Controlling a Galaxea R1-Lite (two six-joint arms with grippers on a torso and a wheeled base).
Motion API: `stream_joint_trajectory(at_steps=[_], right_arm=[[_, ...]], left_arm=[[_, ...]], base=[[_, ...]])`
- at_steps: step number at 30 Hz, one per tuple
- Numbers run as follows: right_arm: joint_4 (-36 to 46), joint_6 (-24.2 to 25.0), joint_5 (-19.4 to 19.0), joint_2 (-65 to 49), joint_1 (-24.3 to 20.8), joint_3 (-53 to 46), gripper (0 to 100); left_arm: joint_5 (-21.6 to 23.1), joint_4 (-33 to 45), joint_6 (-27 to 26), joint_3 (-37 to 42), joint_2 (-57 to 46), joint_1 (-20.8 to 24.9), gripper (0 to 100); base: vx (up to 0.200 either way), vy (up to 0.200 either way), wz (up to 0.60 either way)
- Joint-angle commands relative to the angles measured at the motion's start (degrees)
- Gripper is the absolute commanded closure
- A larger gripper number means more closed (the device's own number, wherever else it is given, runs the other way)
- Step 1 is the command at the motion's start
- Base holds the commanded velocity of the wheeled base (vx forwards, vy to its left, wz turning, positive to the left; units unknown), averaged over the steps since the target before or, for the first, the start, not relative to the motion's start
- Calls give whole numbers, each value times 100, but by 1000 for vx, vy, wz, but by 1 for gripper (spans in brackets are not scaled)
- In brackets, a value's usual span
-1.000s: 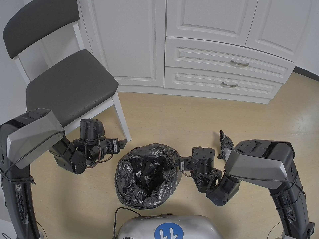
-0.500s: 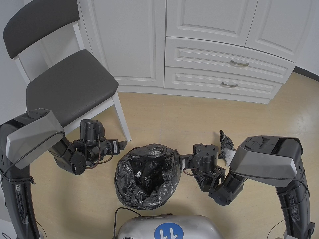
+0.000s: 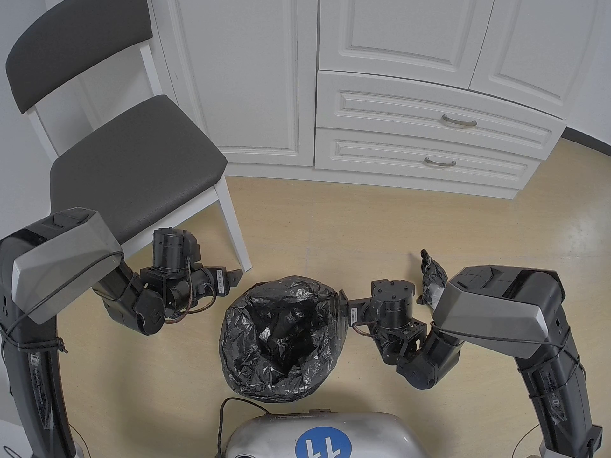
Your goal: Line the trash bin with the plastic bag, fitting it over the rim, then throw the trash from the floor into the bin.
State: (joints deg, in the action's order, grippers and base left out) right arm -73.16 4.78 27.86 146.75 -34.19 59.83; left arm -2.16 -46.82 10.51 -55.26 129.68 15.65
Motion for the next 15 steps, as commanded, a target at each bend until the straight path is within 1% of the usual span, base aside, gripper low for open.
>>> stream_joint_trajectory(at_steps=[1, 10, 15], right_arm=[[47, -3, 1, 222, 141, 152, 0], [73, 23, -17, 293, 124, 187, 0], [3, 41, -17, 29, 150, 152, 0]], left_arm=[[-4, -2, 4, -2, -4, -1, 0], [-4, -2, 4, -2, -4, -1, 0], [-4, -2, 4, -2, -13, -18, 0]], base=[[0, 0, 0], [0, 0, 0], [0, 0, 0]])
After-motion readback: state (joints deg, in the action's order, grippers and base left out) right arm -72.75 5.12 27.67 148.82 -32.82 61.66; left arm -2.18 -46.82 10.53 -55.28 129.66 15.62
